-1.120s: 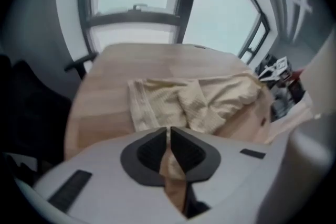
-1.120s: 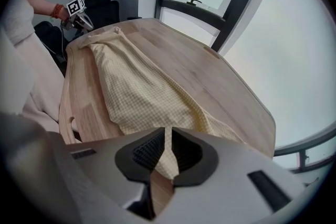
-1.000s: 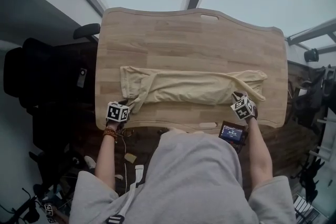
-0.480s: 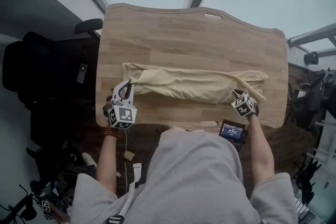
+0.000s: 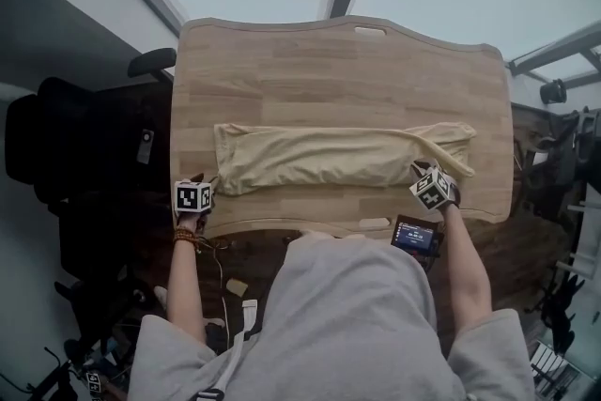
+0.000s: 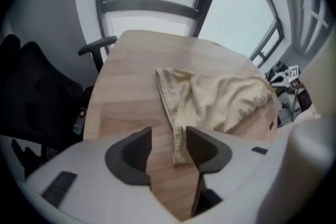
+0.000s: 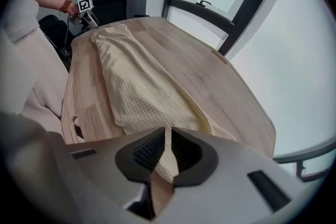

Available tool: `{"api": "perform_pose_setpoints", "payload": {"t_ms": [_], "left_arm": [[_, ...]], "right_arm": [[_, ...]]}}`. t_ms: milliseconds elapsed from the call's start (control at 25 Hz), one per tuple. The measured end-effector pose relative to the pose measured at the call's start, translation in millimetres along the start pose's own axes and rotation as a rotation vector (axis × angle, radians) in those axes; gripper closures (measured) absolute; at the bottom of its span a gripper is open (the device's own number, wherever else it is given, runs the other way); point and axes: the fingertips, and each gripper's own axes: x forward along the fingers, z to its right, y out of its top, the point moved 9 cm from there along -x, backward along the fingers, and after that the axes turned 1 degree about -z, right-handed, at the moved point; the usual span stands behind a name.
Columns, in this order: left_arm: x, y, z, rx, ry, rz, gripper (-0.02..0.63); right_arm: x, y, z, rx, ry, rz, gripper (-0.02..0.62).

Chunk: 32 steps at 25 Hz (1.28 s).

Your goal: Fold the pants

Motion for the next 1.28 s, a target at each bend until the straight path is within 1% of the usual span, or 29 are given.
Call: {"api": "perform_pose_setpoints", "payload": {"t_ms": [80, 120, 200, 280, 320, 440, 480, 520, 560, 600, 640, 720, 800, 880, 960, 1000, 1040, 1080, 1120, 1160, 1200, 1280], "left_arm": [[3.1, 30.1, 2.4, -0.012, -0.057, 0.096, 0.401], [10.0, 45.0, 5.0, 0.007, -0.081, 0.110, 0.413], [30.2, 68.8, 12.8, 0.101, -0.090, 0.073, 0.457], [48.9, 83.0, 24.7, 0.216, -0.074, 0.019, 0.480], [56.0, 86.5, 30.0, 0.259, -0.063, -0.001, 0.494], [73.1, 86.9, 38.2, 0.340, -0.009, -0.044, 0.538], [76.5, 86.0, 40.5, 0.361, 0.004, -0.042, 0.553], [76.1, 86.1, 43.1, 0.374, 0.014, -0.028, 0.581], [71.4, 87.4, 45.1, 0.376, 0.022, 0.000, 0.591], [64.5, 89.5, 44.9, 0.364, 0.029, 0.042, 0.596], [56.8, 91.8, 41.8, 0.335, 0.031, 0.091, 0.598], [39.9, 94.6, 30.0, 0.238, 0.027, 0.180, 0.598], [26.4, 93.5, 11.7, 0.134, 0.046, 0.244, 0.598], [21.4, 89.3, -12.1, 0.021, 0.110, 0.271, 0.598], [19.2, 83.3, -35.6, -0.107, 0.197, 0.281, 0.597], [16.4, 80.4, -44.8, -0.161, 0.228, 0.288, 0.597], [11.6, 77.9, -51.1, -0.197, 0.245, 0.299, 0.596], [5.1, 76.2, -52.8, -0.210, 0.249, 0.311, 0.595], [-1.3, 75.1, -48.5, -0.198, 0.244, 0.320, 0.595], [-5.4, 74.5, -38.4, -0.163, 0.231, 0.320, 0.595], [-5.6, 73.6, -23.7, -0.108, 0.215, 0.314, 0.595], [3.4, 72.4, 12.7, 0.030, 0.185, 0.296, 0.595]], "right_arm": [[0.4, -9.5, -0.3, 0.013, 0.005, -0.020, 0.556], [0.7, -12.9, -0.8, 0.018, 0.008, -0.029, 0.557], [0.4, -15.6, -2.2, 0.021, 0.008, -0.042, 0.555], [-2.0, -14.2, -3.2, 0.018, 0.002, -0.044, 0.557], [-3.3, -12.2, -3.5, 0.017, -0.003, -0.040, 0.557], [-6.7, -6.2, -2.8, 0.014, -0.018, -0.023, 0.556], [-8.1, -5.9, -2.4, 0.015, -0.021, -0.020, 0.555], [-9.5, -6.4, -1.9, 0.017, -0.024, -0.019, 0.555], [-10.7, -7.4, -1.4, 0.021, -0.026, -0.020, 0.555], [-11.2, -9.0, -0.7, 0.025, -0.028, -0.023, 0.557], [-11.1, -11.0, 0.1, 0.029, -0.028, -0.026, 0.556], [-10.4, -16.4, 1.0, 0.038, -0.026, -0.037, 0.557], [-9.7, -22.4, 0.1, 0.046, -0.020, -0.052, 0.557], [-8.9, -26.3, -0.8, 0.047, -0.016, -0.063, 0.557], [-7.6, -28.6, -1.3, 0.047, -0.015, -0.066, 0.555], [-5.8, -29.0, -1.0, 0.049, -0.013, -0.062, 0.555], [-3.5, -28.7, 0.3, 0.051, -0.011, -0.054, 0.555], [-1.7, -28.3, 2.5, 0.055, -0.007, -0.043, 0.555], [-1.5, -29.5, 5.7, 0.062, -0.004, -0.032, 0.555], [-3.4, -34.1, 9.8, 0.070, -0.001, -0.024, 0.555], [-6.4, -42.8, 15.0, 0.079, -0.002, -0.020, 0.554], [-12.0, -69.5, 28.0, 0.085, -0.012, -0.026, 0.550]]}}
